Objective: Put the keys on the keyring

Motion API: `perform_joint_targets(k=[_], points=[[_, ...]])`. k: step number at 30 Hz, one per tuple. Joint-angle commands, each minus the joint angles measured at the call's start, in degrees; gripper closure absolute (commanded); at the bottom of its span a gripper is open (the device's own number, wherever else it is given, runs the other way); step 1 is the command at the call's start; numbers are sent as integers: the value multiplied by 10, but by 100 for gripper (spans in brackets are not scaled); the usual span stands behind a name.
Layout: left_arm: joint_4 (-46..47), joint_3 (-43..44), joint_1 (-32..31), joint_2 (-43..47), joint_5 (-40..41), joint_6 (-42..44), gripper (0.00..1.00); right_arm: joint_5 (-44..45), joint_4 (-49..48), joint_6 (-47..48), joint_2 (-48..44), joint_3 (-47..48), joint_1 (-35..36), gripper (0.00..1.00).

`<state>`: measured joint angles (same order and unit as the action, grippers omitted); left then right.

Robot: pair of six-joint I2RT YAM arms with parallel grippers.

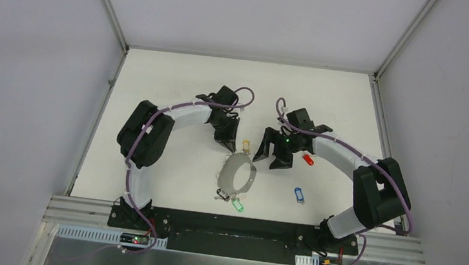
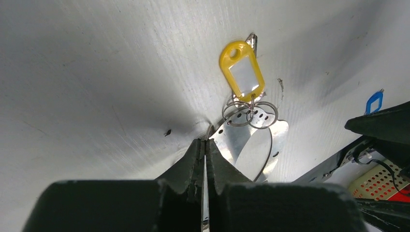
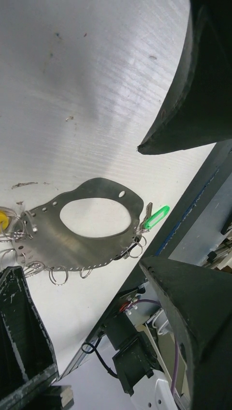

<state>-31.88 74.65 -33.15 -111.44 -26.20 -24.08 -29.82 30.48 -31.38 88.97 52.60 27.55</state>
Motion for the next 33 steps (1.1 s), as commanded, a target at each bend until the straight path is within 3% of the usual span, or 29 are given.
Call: perform_joint_targets(k=[1,12,18,25,30,31,33], points=[[5,12,-9,58,-15,21,100,12,21,31,-57,17,-4,20],[-50,6,-33,197,1,55,100,30,-14,80,-227,8,-4,14],[-75,11,-64,273,14,83,100,17,-165,117,-343,-58,-4,13],[-93,19,-79,325,2,123,100,-75,-364,185,-423,-139,-4,13],[-85,5,-87,350,-24,167,100,-186,-410,188,-387,-121,-2,23],[-81,-2,-92,357,-26,176,100,-213,-415,203,-374,-116,0,41],[-73,-17,-102,366,-25,195,100,-234,-409,207,-358,-105,4,46]])
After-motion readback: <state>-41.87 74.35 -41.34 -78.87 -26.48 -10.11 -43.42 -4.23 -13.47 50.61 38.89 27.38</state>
